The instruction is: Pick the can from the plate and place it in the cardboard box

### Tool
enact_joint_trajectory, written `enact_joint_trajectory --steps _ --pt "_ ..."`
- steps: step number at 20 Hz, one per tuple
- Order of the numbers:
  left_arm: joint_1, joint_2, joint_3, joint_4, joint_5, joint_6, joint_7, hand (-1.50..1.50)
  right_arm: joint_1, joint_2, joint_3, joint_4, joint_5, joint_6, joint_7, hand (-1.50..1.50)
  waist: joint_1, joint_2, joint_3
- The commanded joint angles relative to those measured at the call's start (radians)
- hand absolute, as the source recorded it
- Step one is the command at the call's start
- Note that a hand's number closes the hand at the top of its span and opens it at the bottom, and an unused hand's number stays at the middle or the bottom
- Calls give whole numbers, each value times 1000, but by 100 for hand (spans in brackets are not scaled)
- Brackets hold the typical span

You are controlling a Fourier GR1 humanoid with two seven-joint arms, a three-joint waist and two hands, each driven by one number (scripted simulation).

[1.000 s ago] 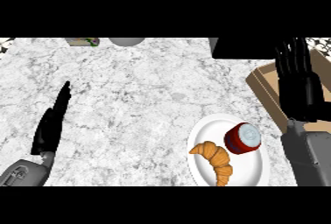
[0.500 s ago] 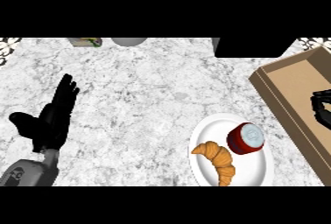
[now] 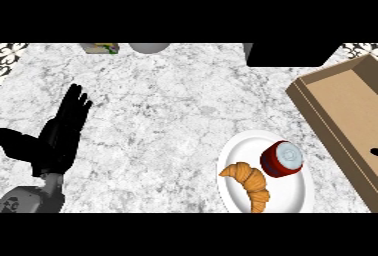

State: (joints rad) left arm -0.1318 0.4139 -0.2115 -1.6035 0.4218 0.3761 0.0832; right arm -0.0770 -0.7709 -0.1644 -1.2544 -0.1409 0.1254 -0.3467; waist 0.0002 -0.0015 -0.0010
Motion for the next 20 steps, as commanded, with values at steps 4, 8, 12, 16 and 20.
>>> enact_joint_trajectory --steps 4,8,12,16,20 --pt "13 -6 9 -22 0 6 14 0 46 -263 108 -131 58 303 141 -150 -6 -4 -3" --pt "7 -20 -1 -58 -17 21 54 0 -23 -243 125 -250 -25 362 387 -150 0 -1 -1" --pt "-38 -25 41 8 -24 -6 44 0 -82 -176 133 -415 -149 366 594 -150 -4 0 -1" --pt "40 -35 46 -40 -45 -30 39 0 -11 -119 113 -575 -163 331 689 -150 -4 -1 0" --pt "30 -52 62 -81 -69 -32 91 0 -78 -65 125 -545 -119 356 768 -150 5 1 1"
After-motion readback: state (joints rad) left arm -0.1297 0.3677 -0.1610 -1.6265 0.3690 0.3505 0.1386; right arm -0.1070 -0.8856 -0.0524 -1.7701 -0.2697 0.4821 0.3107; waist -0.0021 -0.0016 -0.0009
